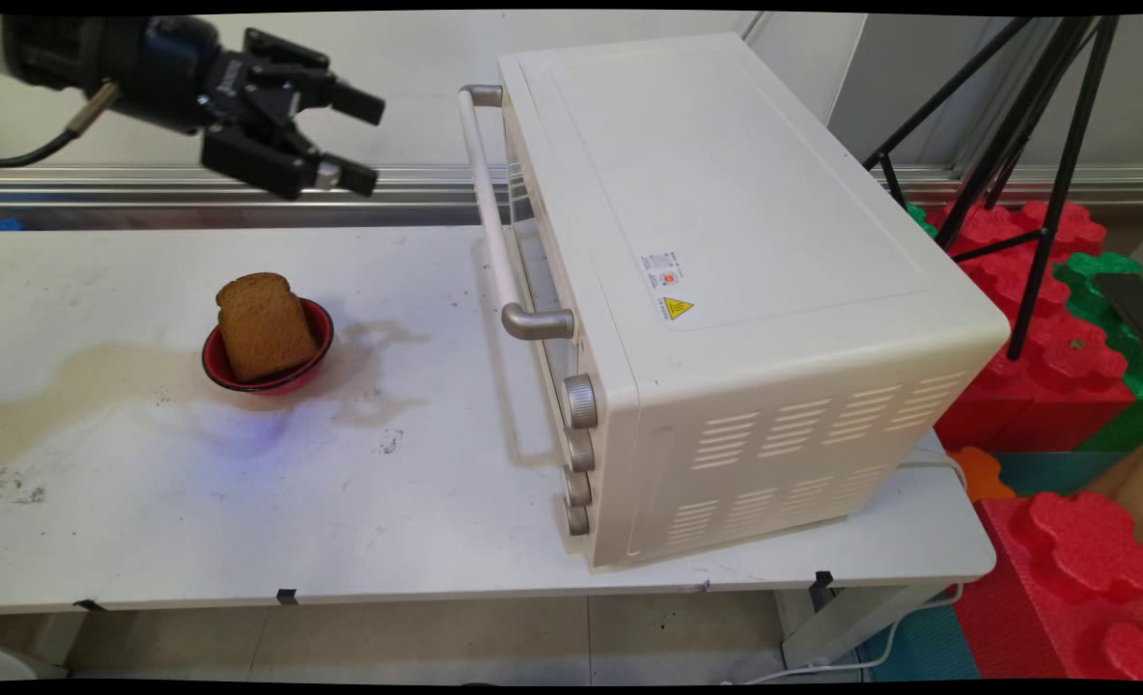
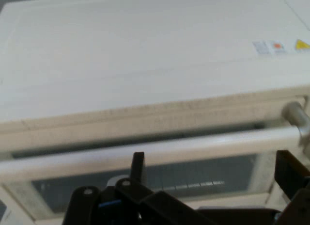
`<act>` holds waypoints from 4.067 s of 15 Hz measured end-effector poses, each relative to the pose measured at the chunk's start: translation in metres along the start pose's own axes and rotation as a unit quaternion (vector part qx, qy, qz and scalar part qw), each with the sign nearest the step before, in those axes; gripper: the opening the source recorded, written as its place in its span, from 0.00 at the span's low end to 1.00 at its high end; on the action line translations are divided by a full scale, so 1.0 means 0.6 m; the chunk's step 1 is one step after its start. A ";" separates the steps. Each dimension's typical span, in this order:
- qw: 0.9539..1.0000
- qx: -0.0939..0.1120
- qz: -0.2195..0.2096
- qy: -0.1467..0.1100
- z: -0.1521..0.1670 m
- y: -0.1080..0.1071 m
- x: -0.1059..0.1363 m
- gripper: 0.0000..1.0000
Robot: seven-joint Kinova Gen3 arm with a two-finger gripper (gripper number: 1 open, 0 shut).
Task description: Open the oven
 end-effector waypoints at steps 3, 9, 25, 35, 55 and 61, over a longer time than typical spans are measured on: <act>1.000 0.003 0.001 0.006 0.020 -0.007 0.012 1.00; 1.000 0.007 0.004 0.012 0.078 -0.022 0.030 1.00; 1.000 0.006 0.004 0.001 0.144 -0.033 0.023 0.00; 1.000 0.010 -0.005 -0.014 0.165 -0.031 0.004 0.00; 0.999 0.018 -0.013 -0.042 0.175 -0.023 -0.040 0.00; 0.998 0.013 -0.006 -0.068 0.151 -0.018 -0.070 0.00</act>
